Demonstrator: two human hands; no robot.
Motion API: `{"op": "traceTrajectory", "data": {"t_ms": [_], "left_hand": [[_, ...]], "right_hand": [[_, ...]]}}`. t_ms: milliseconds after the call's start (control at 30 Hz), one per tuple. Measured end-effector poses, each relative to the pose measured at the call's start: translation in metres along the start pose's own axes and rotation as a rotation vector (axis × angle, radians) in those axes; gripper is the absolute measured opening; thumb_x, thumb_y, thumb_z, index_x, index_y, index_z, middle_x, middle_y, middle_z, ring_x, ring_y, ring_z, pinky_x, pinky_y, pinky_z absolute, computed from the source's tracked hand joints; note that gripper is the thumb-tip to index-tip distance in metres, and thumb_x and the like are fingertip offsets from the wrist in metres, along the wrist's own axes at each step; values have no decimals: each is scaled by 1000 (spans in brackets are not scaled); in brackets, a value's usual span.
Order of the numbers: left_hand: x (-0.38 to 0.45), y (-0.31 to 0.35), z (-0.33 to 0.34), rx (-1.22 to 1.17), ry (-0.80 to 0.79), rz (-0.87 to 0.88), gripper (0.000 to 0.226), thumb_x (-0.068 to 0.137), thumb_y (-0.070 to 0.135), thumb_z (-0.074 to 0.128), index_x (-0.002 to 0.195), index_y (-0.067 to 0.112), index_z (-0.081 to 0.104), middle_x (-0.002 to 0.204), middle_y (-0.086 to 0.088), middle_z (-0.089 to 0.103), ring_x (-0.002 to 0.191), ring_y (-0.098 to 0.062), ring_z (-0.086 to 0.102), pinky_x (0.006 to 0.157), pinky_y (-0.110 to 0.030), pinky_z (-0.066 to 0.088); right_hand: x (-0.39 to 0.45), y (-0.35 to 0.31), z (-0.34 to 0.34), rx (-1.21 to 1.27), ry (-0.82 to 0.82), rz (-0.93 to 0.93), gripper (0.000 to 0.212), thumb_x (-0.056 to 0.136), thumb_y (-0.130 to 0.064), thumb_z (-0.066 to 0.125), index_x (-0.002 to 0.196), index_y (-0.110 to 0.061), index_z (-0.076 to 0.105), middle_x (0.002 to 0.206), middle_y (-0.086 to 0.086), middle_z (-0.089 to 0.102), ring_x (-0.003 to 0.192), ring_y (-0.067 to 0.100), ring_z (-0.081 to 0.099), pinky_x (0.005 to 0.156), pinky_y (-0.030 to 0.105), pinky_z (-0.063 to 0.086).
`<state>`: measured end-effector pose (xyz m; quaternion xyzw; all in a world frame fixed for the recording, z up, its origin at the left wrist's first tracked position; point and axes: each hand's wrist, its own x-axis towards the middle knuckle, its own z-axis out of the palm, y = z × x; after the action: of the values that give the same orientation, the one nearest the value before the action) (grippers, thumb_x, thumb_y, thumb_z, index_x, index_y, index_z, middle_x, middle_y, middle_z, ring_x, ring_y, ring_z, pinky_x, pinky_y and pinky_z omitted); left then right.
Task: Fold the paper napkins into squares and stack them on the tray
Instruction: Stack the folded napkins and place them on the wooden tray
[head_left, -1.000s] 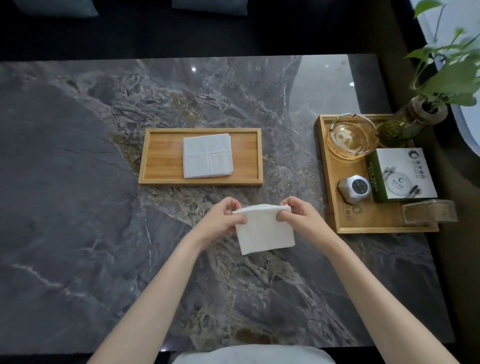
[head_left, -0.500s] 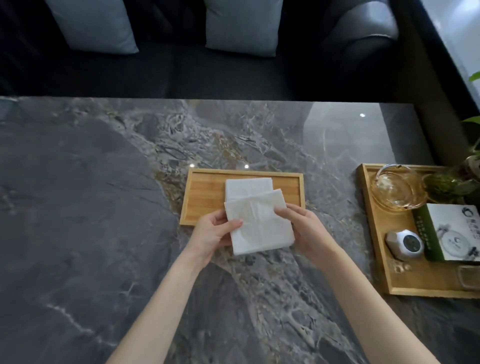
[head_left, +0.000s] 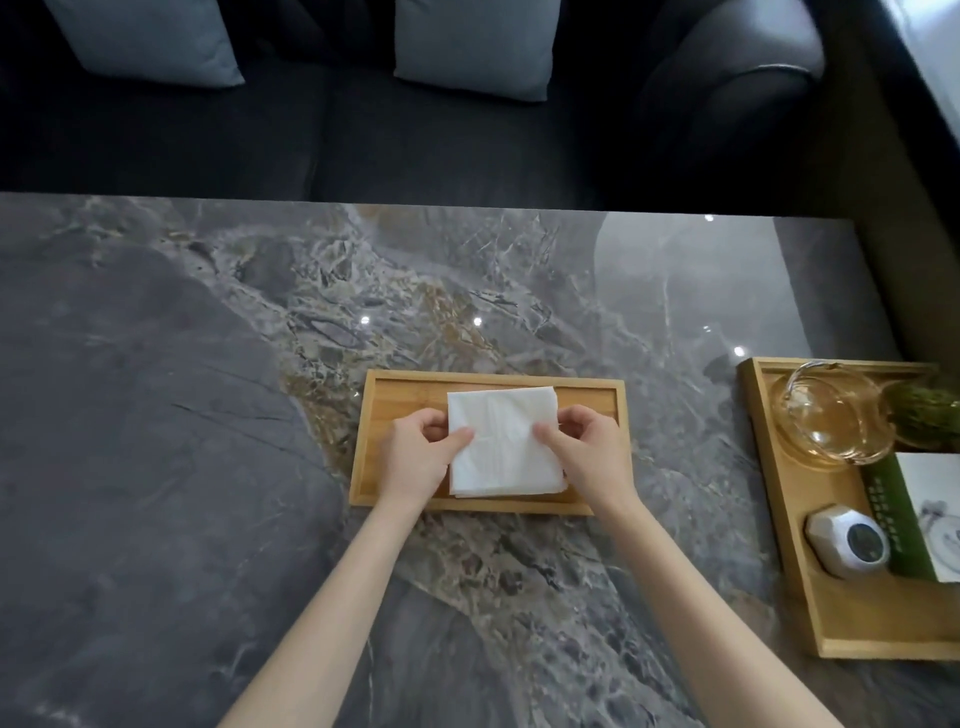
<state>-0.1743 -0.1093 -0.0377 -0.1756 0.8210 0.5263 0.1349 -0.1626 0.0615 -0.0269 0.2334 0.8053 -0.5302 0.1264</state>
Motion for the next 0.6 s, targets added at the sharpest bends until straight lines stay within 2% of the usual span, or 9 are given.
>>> {"op": "traceTrajectory", "data": {"t_ms": [100, 200, 267, 433, 600], "left_hand": [[0, -2, 3, 73, -6, 34, 12, 76, 21, 71, 81, 13, 64, 75, 5, 64, 71, -11, 59, 60, -22, 46], [-1, -5, 3, 94, -13, 53, 17, 76, 25, 70, 85, 11, 66, 83, -2, 69, 77, -16, 63, 68, -32, 51], [-2, -4, 3, 83, -8, 64, 17, 78, 27, 68, 85, 11, 67, 84, -4, 69, 78, -18, 63, 70, -34, 51], [-5, -1, 3, 50, -64, 48, 18, 83, 28, 63, 93, 14, 69, 89, 3, 69, 84, -12, 62, 67, -18, 45], [-5, 0, 5, 100, 12, 57, 17, 82, 23, 64, 92, 10, 69, 85, 1, 67, 79, -12, 61, 65, -18, 46]], "right_hand": [[1, 4, 1, -42, 33, -30, 12, 81, -20, 62, 80, -8, 65, 79, 9, 68, 71, 22, 60, 56, 28, 40], [1, 6, 3, -43, 45, -35, 14, 81, -20, 61, 80, -6, 64, 80, 11, 67, 72, 25, 60, 59, 30, 41], [1, 6, 2, -7, 42, -21, 17, 82, -19, 60, 80, -3, 62, 78, 11, 65, 68, 21, 54, 59, 31, 39], [2, 7, 0, 51, 40, 28, 20, 85, -20, 55, 80, 0, 58, 72, 4, 54, 66, 16, 44, 59, 30, 33], [3, 9, 0, -13, 38, -31, 21, 85, -22, 57, 78, -2, 59, 72, 6, 57, 65, 16, 46, 59, 31, 35]]}}
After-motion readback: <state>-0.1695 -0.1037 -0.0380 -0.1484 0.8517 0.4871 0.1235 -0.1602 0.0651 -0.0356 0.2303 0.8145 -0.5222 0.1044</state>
